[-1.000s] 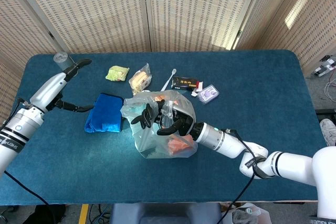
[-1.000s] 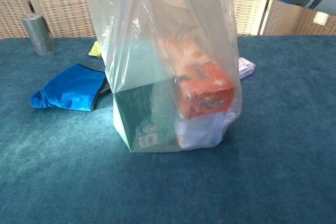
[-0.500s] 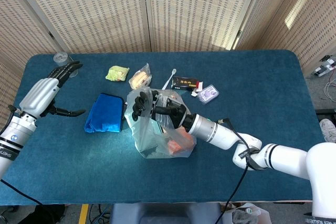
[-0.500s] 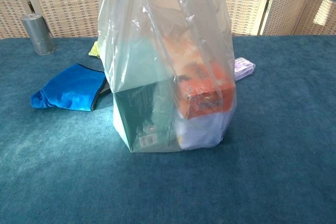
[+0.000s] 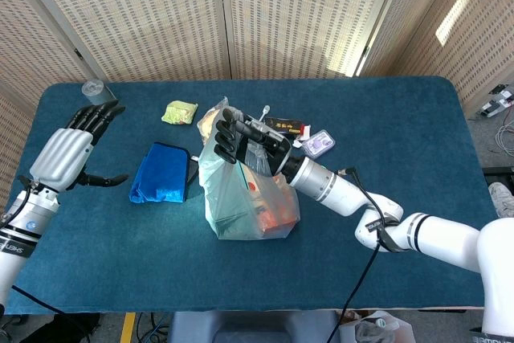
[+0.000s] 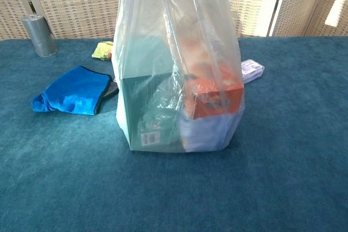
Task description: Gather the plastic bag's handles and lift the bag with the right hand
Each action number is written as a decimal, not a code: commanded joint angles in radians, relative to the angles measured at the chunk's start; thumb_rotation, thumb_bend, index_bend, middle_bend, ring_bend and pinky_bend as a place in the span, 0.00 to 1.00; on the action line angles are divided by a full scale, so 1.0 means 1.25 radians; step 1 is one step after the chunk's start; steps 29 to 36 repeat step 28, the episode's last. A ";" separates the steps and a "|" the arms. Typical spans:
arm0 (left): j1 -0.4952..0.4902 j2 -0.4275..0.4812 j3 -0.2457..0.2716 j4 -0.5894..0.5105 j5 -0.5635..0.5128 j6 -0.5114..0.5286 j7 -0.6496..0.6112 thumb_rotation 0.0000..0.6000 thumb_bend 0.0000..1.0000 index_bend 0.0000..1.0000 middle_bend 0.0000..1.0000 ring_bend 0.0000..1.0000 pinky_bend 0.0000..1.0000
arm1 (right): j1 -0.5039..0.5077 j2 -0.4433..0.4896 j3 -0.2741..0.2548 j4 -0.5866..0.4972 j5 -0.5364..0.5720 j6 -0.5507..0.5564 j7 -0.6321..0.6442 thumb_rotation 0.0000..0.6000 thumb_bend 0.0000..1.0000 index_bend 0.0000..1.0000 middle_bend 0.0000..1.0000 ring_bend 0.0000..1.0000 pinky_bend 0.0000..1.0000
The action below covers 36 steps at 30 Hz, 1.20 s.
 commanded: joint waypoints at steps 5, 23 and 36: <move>0.029 -0.046 0.041 0.028 -0.031 0.053 0.085 1.00 0.10 0.00 0.00 0.00 0.00 | -0.002 0.025 0.025 -0.015 -0.002 0.010 0.015 1.00 0.42 0.60 0.66 0.66 0.73; 0.160 -0.227 0.151 0.123 0.000 0.229 0.194 1.00 0.09 0.00 0.00 0.00 0.00 | 0.009 0.104 0.093 -0.064 0.010 -0.010 0.016 1.00 0.42 0.60 0.66 0.66 0.73; 0.204 -0.269 0.173 0.144 0.028 0.285 0.201 1.00 0.10 0.00 0.00 0.00 0.00 | 0.014 0.114 0.108 -0.075 0.017 -0.019 0.014 1.00 0.42 0.60 0.66 0.66 0.73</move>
